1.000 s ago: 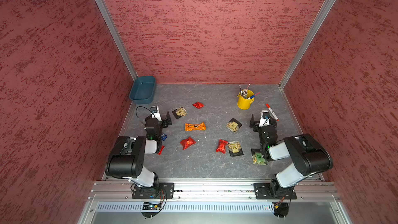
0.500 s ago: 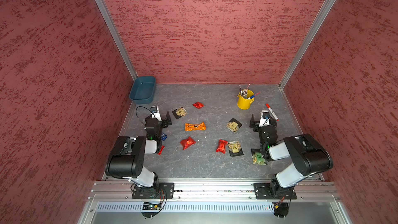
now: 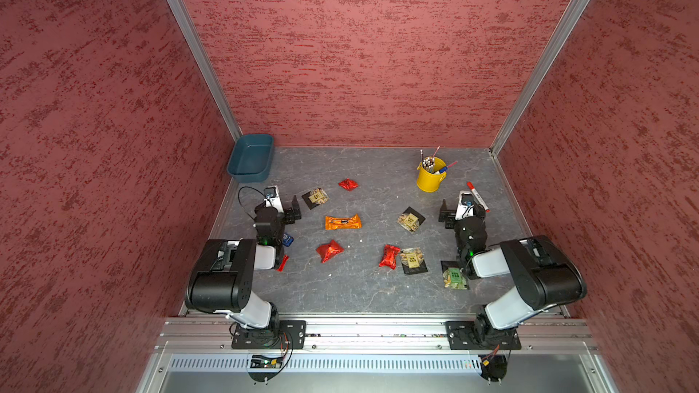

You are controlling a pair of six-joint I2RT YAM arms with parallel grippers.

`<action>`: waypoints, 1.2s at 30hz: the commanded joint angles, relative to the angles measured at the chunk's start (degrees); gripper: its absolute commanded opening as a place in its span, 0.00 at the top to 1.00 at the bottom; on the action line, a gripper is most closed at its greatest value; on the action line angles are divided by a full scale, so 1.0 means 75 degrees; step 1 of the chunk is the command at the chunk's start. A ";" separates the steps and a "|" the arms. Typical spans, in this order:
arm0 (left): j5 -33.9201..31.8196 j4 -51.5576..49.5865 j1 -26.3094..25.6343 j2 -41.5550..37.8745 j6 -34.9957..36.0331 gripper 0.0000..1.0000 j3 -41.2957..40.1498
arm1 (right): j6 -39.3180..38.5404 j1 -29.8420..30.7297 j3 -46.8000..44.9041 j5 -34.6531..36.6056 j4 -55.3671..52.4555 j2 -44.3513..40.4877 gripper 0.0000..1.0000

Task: Put the tea bags into the storage box
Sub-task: Pick up the storage box at the corner of the board.

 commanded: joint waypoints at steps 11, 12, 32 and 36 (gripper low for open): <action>0.0178 -0.5209 0.0004 -0.1534 0.0092 0.00 0.2526 | 0.0168 -0.0117 0.0288 -0.0110 -0.0540 -0.0141 0.01; 0.0193 -0.5739 0.0006 -0.1525 0.0099 0.00 0.2924 | 0.0173 -0.0117 0.0282 -0.0110 -0.0552 -0.0147 0.02; 0.1568 -1.2847 0.1313 0.3467 -0.0327 0.00 1.1015 | 0.0208 -0.0133 0.0329 -0.0066 -0.0663 -0.0160 0.01; 0.1422 -1.2704 0.1385 0.3974 0.0013 0.00 1.1300 | 0.0216 -0.0128 0.0346 -0.0066 -0.0669 -0.0172 0.02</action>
